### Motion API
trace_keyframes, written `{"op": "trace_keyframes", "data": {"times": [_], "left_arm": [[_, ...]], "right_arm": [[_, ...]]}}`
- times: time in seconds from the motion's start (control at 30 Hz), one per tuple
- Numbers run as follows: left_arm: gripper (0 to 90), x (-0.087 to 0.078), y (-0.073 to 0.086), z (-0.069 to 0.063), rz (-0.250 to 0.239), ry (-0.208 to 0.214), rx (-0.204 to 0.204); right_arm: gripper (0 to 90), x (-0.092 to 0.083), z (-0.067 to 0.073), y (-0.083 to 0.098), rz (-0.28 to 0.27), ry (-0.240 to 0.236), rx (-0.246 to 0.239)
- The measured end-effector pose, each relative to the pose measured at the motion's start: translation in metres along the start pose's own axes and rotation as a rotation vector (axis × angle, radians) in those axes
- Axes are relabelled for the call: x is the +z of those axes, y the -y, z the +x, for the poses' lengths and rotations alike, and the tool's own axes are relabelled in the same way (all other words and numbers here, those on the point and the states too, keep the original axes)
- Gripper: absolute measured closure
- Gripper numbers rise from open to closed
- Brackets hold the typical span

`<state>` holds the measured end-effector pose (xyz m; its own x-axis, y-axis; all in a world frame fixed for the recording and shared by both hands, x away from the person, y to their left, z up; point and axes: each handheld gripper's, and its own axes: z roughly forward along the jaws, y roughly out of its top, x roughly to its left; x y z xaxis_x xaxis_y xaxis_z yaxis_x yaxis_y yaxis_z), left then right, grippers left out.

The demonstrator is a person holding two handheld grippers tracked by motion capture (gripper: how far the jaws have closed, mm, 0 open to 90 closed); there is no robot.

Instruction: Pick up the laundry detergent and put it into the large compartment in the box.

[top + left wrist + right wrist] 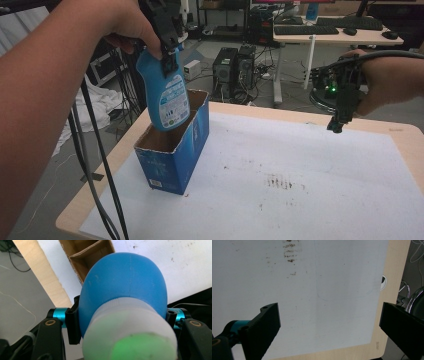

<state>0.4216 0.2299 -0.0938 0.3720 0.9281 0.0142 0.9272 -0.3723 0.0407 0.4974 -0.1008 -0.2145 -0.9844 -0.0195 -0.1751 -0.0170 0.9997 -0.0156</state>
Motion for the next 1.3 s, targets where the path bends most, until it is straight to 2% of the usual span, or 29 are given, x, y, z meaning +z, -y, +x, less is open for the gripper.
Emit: {"op": "trace_keyframes", "data": {"times": [0.03,0.27,0.37,0.53,0.63,0.77,0.83,1.07,1.3], "left_arm": [[37.4,0.0,0.0,0.0,0.0,0.0,0.0],[37.4,0.01,0.001,0.012,0.003,-0.008,-0.115],[37.4,0.016,0.001,0.017,-0.004,0.001,-0.157],[37.4,0.026,0.0,0.021,0.0,0.011,-0.165],[37.4,0.036,-0.001,0.022,0.008,0.015,-0.152],[37.5,0.047,-0.003,0.024,0.021,0.024,-0.149],[37.5,0.047,-0.003,0.024,0.021,0.024,-0.149],[37.4,0.068,-0.004,0.027,0.037,0.032,-0.134],[37.4,0.095,-0.004,0.03,0.056,0.053,-0.118]], "right_arm": [[2.3,0.0,0.0,0.0,0.0,0.0,0.0],[2.3,0.002,-0.001,0.001,0.002,0.003,-0.001],[2.4,0.002,-0.002,0.003,0.001,0.003,0.0],[2.3,0.001,-0.002,0.004,0.003,0.003,-0.001],[2.3,0.0,-0.002,0.006,0.004,0.004,0.014],[2.4,0.0,-0.001,0.006,0.009,0.009,0.007],[2.4,0.0,-0.001,0.006,0.009,0.008,0.008],[2.4,0.0,0.0,0.005,0.013,0.011,0.002],[2.4,-0.001,0.002,0.004,0.013,0.013,0.004]]}}
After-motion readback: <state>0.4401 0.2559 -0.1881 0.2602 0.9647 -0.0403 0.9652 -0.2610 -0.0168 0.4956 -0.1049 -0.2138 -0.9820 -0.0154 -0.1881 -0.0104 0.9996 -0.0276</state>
